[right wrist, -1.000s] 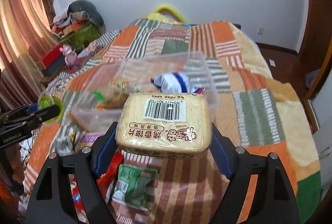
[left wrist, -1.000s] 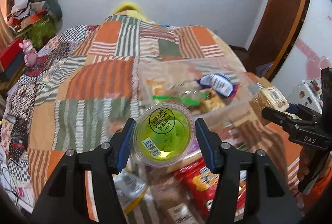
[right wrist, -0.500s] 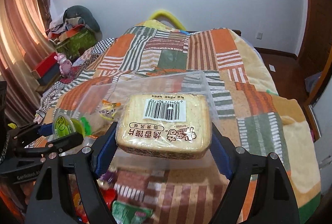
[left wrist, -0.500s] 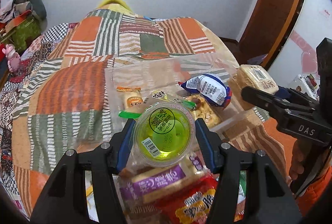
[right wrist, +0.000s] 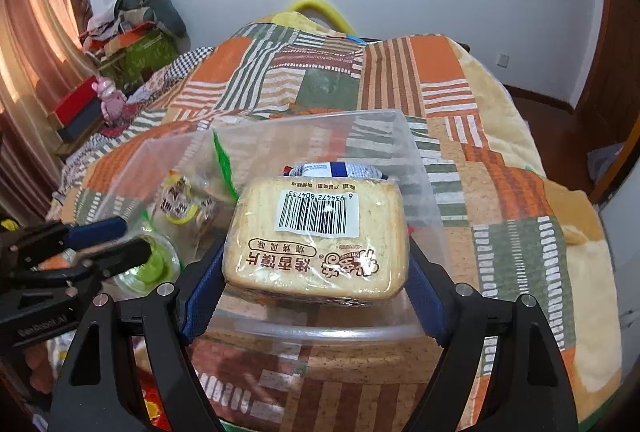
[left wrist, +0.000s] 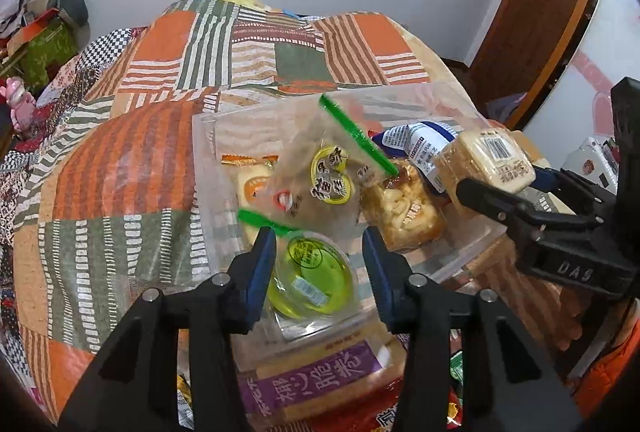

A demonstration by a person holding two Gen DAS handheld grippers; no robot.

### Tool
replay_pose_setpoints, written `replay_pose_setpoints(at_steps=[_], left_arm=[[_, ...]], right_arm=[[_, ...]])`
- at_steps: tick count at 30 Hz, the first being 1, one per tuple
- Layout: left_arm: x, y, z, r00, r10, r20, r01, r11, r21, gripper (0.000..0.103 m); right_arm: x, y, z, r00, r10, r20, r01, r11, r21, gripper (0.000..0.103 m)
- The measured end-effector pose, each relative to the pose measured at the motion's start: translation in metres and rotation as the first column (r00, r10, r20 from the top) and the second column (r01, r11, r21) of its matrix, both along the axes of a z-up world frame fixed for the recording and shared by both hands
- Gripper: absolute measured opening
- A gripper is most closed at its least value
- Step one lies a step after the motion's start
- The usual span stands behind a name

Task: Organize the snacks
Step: 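Place the jelly cup and bread loaf into the clear box, opening both tools, then move both tools back over the remaining snacks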

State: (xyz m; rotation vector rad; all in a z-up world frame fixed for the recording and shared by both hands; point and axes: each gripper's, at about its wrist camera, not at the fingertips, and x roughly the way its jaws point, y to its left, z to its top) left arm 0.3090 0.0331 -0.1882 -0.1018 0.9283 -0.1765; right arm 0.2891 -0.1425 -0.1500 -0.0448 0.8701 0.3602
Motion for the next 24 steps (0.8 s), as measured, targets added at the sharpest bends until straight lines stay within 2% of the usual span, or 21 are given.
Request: replay_pose_setpoints(at_steps=[4,9,14,24], left_arm=[[-0.002,0.002,0.001,1.0,0.007,-0.003,-0.007,1.0,0.0,0.045],[-0.011,0.004,0.007,1.0,0.008,-0.015,-0.008,1.0,-0.02,0.046],[-0.032,0.007,0.027,0.999,0.014,0.037,-0.014,1.0,0.008,0.059],[-0.079,0.031,0.061,0.993,0.05,0.103,-0.056,0.997,0.049,0.071]], right_arm=[[-0.002,0.003,-0.001,1.0,0.007,-0.002,-0.007,0.999,-0.041,0.082],[-0.006,-0.005,0.005,1.0,0.009,-0.01,-0.01,1.0,-0.017,0.082],[-0.016,-0.014,0.015,1.0,0.013,-0.024,-0.013,1.0,0.021,0.082],[-0.053,-0.016,0.032,0.999,0.034,-0.012,-0.033,0.998,0.055,0.082]])
